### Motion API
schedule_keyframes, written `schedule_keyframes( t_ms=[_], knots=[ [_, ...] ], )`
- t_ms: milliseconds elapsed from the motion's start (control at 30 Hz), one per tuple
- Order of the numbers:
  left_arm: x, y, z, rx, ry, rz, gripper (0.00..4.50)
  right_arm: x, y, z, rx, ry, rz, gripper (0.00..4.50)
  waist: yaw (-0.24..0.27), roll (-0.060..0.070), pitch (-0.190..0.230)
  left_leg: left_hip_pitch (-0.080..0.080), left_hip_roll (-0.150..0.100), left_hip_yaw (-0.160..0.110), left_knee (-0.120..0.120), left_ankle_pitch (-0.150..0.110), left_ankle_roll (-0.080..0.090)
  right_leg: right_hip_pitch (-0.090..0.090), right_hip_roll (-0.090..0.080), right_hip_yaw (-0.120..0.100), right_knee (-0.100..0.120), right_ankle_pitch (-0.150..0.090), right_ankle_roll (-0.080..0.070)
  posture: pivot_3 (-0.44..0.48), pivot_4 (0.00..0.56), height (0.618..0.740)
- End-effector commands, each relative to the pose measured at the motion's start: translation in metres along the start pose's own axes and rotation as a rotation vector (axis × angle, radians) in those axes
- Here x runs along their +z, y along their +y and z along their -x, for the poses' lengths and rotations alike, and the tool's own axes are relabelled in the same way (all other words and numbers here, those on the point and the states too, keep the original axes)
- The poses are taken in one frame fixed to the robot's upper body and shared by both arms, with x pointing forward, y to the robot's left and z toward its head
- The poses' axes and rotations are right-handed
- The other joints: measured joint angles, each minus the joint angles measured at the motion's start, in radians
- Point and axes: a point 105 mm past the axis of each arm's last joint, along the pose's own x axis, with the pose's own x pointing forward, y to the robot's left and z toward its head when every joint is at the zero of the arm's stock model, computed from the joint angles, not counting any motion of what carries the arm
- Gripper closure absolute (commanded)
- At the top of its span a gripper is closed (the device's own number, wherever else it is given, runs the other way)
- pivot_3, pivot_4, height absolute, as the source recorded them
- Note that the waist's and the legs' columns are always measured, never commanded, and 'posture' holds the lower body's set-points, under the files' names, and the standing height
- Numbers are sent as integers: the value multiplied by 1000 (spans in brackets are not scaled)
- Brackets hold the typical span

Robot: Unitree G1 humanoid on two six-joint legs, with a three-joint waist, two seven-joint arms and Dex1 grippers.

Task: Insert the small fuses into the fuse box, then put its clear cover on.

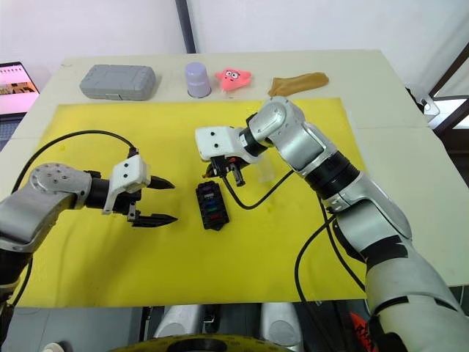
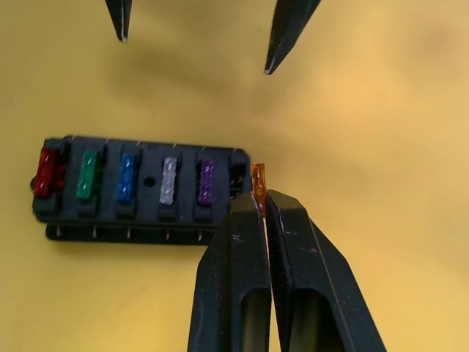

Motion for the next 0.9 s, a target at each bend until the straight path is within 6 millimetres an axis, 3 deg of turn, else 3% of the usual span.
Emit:
schedule_keyframes(
  t_ms=[33, 300, 900],
  knots=[
    [7, 0, 3, 25, -20, -28, 22, 10, -1, 2, 18, 6, 57, 4500, 0, 0, 0, 0, 0, 0, 0, 0, 0, 0, 0, 0, 0, 0, 0, 0, 150, 731],
    [6, -2, 2, 28, -20, -26, 22, 18, -7, 0, 28, -16, 7, 4500, 0, 0, 0, 0, 0, 0, 0, 0, 0, 0, 0, 0, 0, 0, 0, 0, 150, 731],
    [6, -4, 0, 35, -27, -20, 22, 11, -12, -4, 42, 27, -8, 4500, -1, 0, 0, 0, 0, 0, 0, 0, -1, 0, -1, 0, 0, 0, 0, 0, 150, 731]
  ],
)
